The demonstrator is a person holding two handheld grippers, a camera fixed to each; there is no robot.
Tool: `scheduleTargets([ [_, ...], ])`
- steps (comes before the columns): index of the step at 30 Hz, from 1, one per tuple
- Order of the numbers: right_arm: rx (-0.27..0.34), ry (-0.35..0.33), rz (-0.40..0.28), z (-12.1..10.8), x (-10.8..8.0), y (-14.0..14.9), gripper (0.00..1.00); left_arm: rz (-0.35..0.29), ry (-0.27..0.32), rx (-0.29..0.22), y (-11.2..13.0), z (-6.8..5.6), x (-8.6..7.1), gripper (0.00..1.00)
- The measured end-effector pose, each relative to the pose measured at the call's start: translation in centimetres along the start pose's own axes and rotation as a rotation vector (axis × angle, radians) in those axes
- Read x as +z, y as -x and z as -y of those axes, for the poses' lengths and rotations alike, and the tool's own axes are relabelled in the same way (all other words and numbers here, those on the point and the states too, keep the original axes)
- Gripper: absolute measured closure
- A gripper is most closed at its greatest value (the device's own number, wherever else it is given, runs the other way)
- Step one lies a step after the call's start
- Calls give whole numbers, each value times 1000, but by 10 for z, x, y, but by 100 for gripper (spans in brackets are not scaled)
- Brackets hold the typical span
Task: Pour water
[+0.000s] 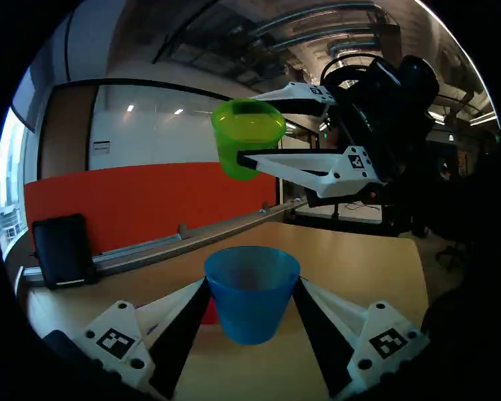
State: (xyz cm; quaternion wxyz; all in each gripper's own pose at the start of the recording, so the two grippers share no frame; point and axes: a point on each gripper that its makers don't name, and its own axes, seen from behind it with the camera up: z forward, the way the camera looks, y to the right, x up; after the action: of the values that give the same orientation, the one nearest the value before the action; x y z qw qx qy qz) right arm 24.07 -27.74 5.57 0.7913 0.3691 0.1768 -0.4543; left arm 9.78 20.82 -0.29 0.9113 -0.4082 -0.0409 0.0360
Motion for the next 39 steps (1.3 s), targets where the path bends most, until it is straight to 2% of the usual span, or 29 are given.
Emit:
scheduleTargets([
  [11, -90, 10, 5, -2, 6, -2, 9, 1, 7, 1, -1, -2, 2, 15],
  [39, -199, 36, 3, -12, 11, -8, 9, 4, 15, 3, 0, -4, 3, 15],
])
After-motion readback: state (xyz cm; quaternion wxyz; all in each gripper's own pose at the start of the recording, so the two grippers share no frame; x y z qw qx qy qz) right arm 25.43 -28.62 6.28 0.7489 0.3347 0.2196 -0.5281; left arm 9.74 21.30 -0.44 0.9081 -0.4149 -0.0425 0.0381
